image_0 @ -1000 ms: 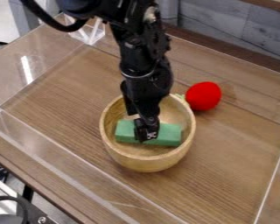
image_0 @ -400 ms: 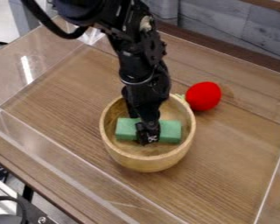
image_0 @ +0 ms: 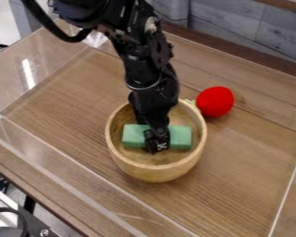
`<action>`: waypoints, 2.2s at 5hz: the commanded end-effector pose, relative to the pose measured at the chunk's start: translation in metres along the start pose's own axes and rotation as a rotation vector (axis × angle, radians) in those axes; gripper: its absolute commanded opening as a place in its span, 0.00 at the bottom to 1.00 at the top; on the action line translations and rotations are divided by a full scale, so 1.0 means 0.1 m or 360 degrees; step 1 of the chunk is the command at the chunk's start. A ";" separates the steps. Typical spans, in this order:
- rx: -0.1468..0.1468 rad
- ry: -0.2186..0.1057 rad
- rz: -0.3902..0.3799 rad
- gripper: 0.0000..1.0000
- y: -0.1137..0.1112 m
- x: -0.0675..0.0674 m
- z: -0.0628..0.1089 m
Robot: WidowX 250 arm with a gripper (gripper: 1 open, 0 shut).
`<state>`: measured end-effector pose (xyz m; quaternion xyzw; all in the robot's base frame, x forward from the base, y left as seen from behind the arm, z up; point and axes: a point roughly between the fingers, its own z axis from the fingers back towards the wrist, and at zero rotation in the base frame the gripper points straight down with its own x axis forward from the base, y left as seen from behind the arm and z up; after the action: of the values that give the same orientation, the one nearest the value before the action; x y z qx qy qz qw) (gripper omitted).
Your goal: Remove the green stick from the brown bowl and put it on the table
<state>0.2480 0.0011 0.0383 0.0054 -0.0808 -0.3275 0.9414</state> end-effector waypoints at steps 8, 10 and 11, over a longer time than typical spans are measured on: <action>-0.0094 -0.0094 0.0123 0.00 0.06 0.07 0.03; -0.0082 -0.0108 0.0154 0.00 0.10 0.05 0.15; -0.0064 -0.0126 0.0180 0.00 0.14 0.05 0.28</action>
<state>0.2478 0.0072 0.0548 -0.0433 -0.0882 -0.2759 0.9561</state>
